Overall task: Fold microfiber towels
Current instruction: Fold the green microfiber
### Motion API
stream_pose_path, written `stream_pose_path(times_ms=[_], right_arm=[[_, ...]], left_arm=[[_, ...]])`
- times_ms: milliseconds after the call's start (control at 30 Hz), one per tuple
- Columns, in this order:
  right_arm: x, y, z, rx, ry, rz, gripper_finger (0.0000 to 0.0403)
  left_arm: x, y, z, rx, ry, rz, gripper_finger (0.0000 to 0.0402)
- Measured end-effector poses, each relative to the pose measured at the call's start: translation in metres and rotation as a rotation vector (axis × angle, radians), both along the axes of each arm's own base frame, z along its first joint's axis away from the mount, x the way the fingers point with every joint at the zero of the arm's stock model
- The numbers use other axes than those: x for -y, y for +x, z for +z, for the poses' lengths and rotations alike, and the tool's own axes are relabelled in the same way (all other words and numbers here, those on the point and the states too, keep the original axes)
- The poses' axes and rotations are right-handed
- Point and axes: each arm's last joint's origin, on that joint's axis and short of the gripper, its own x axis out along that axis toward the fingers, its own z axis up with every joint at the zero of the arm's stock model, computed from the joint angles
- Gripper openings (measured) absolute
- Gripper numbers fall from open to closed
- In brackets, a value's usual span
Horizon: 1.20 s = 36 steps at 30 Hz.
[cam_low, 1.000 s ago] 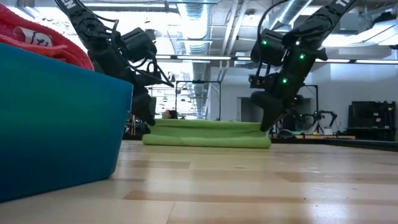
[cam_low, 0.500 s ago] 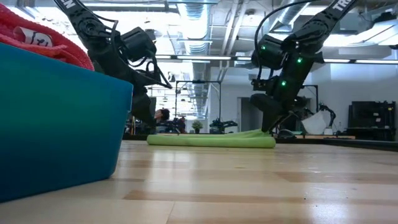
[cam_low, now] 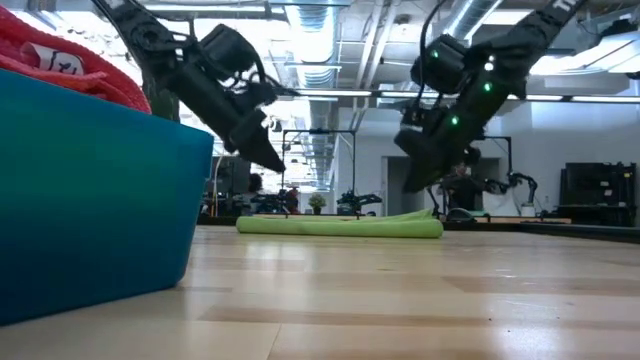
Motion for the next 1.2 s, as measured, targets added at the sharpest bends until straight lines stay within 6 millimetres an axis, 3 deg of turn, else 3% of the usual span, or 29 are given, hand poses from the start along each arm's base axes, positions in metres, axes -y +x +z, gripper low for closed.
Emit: stream_pose_path(times_ms=[233,467,700,833,1000,1200], right_arm=[[-0.004,-0.012,-0.030,-0.025,0.056,-0.052,0.0094],[-0.004,-0.016,-0.034,-0.044,0.064,-0.063,0.0077],[0.006,-0.011,-0.060,-0.083,0.103,-0.102,0.0064],[0.005,-0.009,-0.065,-0.088,0.097,-0.103,0.0063],[0.001,-0.015,-0.049,-0.084,0.078,-0.080,0.0063],[0.001,-0.019,-0.010,0.062,-0.004,-0.081,0.0063]], left_arm=[[-0.007,0.010,-0.044,-0.106,-0.040,0.016,0.0062],[-0.011,0.014,-0.071,-0.150,-0.088,0.074,0.0050],[-0.009,0.015,-0.070,-0.145,-0.102,0.070,0.0049],[-0.006,0.015,-0.068,-0.141,-0.116,0.060,0.0049],[-0.001,0.016,-0.056,-0.103,-0.108,0.043,0.0049],[0.002,0.014,-0.024,0.013,-0.066,0.033,0.0049]])
